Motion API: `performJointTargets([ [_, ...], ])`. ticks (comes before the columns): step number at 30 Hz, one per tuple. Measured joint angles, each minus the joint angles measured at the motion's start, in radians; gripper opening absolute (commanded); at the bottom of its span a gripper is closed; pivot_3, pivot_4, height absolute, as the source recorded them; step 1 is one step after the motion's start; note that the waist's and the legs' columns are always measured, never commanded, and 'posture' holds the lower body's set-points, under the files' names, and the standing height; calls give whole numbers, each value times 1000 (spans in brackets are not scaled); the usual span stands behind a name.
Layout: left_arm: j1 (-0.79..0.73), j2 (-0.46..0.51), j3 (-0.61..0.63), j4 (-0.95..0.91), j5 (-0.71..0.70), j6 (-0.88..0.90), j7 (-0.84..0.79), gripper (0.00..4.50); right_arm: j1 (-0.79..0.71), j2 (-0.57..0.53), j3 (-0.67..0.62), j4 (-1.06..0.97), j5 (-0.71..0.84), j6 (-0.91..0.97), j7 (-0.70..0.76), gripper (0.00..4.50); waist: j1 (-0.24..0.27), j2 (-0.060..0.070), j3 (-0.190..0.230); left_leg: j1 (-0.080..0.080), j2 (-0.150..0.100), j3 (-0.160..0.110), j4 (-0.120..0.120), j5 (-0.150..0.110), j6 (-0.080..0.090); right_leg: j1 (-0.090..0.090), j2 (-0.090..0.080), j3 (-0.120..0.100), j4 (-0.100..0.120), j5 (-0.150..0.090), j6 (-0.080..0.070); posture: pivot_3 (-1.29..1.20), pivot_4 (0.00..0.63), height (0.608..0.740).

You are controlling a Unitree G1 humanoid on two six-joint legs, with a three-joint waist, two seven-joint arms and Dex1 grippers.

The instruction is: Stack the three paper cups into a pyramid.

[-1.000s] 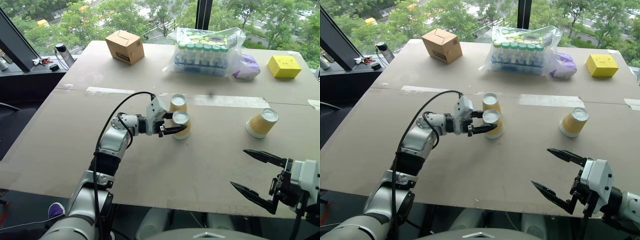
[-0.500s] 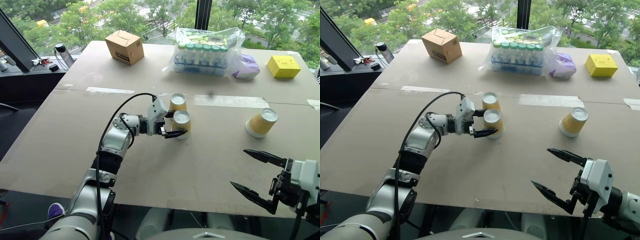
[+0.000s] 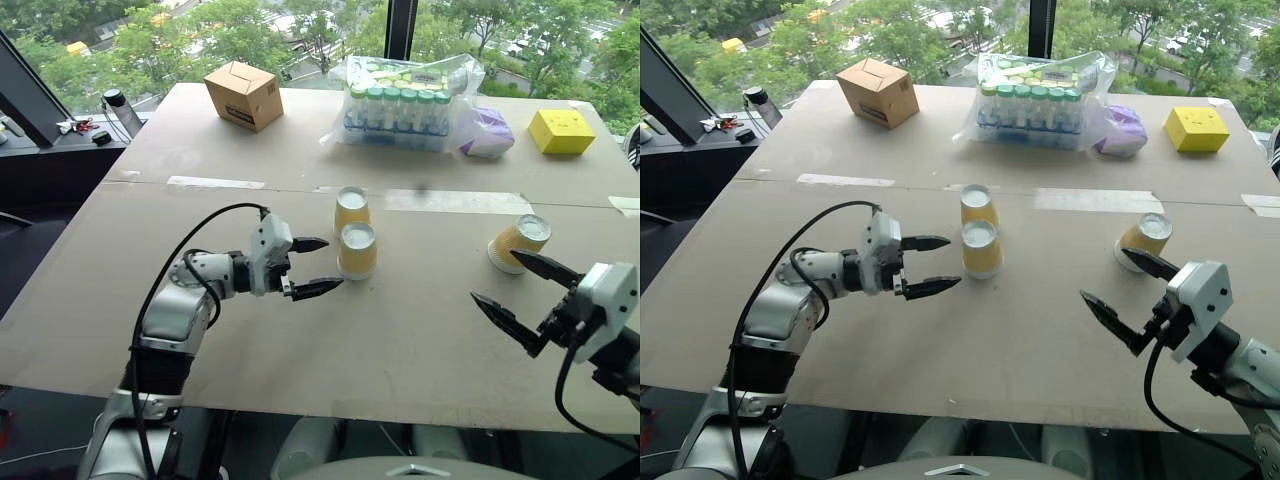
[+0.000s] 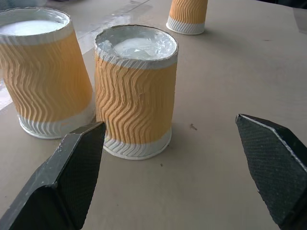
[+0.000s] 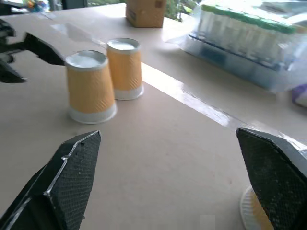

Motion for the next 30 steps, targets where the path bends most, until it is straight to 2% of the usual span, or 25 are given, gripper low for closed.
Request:
performJointTargets([
  [4, 97, 20, 70, -122, -102, 50, -1, 4444, -154, 16, 9, 140, -53, 70, -108, 4500, 11, 1, 1, -1, 0, 0, -1, 0, 0, 0, -1, 0, -1, 0, 0, 0, 150, 740],
  [10, 145, 44, 131, -323, -265, 150, 28, 4444, -295, 69, 51, 273, -139, 101, -212, 4500, 8, 2, 1, -1, 0, 1, -1, 0, 0, -1, -1, 0, -1, 0, 0, 0, 150, 740],
  [24, 163, 59, 146, -406, -314, 189, 111, 4444, -369, 89, 79, 328, -167, 187, -222, 4500, 8, 2, 1, -2, 0, 2, -3, 0, 0, -3, 0, 2, -1, 0, 0, 0, 150, 740],
  [27, 163, 59, 144, -406, -315, 188, 120, 4500, -369, 92, 79, 328, -167, 199, -222, 3702, 8, 2, 1, -2, 0, 3, -3, 0, 0, -3, 0, 2, -1, 0, 0, 0, 150, 740],
  [30, 163, 59, 143, -406, -314, 186, 121, 4500, -369, 93, 78, 329, -172, 199, -219, 2274, 8, 2, 1, -2, 0, 3, -3, 0, 0, -3, 0, 2, -1, 0, 0, 0, 150, 740],
])
